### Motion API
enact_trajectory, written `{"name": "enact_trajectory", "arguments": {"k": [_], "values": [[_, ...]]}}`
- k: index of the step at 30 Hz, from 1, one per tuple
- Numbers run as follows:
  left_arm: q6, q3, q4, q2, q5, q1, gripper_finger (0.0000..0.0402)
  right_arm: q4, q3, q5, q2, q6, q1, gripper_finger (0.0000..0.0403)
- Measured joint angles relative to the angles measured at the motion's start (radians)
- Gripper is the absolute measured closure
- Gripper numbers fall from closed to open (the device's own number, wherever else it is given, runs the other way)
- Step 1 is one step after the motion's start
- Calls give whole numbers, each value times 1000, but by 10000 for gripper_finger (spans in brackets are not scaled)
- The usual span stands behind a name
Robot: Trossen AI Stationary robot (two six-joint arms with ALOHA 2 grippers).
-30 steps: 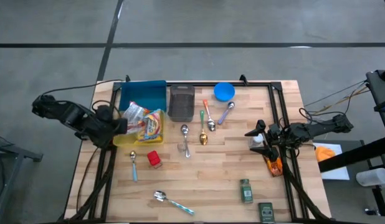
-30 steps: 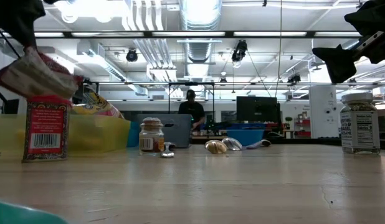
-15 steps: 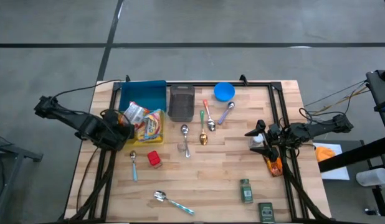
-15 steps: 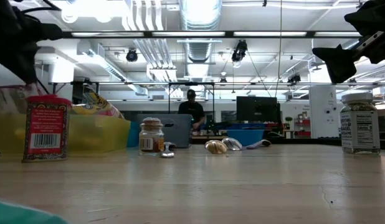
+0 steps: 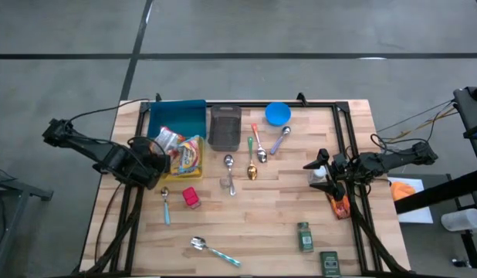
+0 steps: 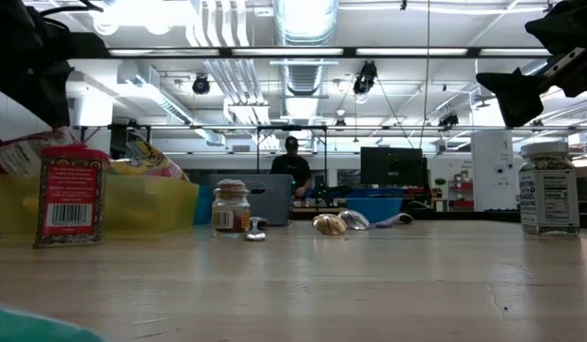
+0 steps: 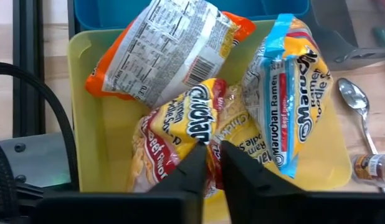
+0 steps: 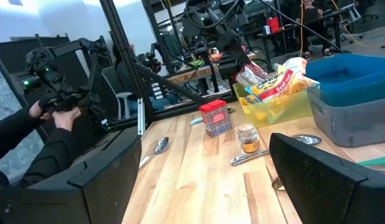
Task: Pick & Place Food Item
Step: Put the red noodle pack into the yellow bin, then put the red seasoning can into the black bin
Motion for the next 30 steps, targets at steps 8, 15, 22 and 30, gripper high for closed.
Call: {"name": "enact_trajectory", "arguments": {"k": [8,15,22,30], "values": [[67,4,35,0,14,0,196,-1,0,0,0,0,0,52],[197,107,46,0,12,1,139,-1,0,0,0,0,0,52],[234,179,43,4,-42,1,137,-1,0,0,0,0,0,52],[250,187,67,76,-50,0,137,-1,0,0,0,0,0,52]]}}
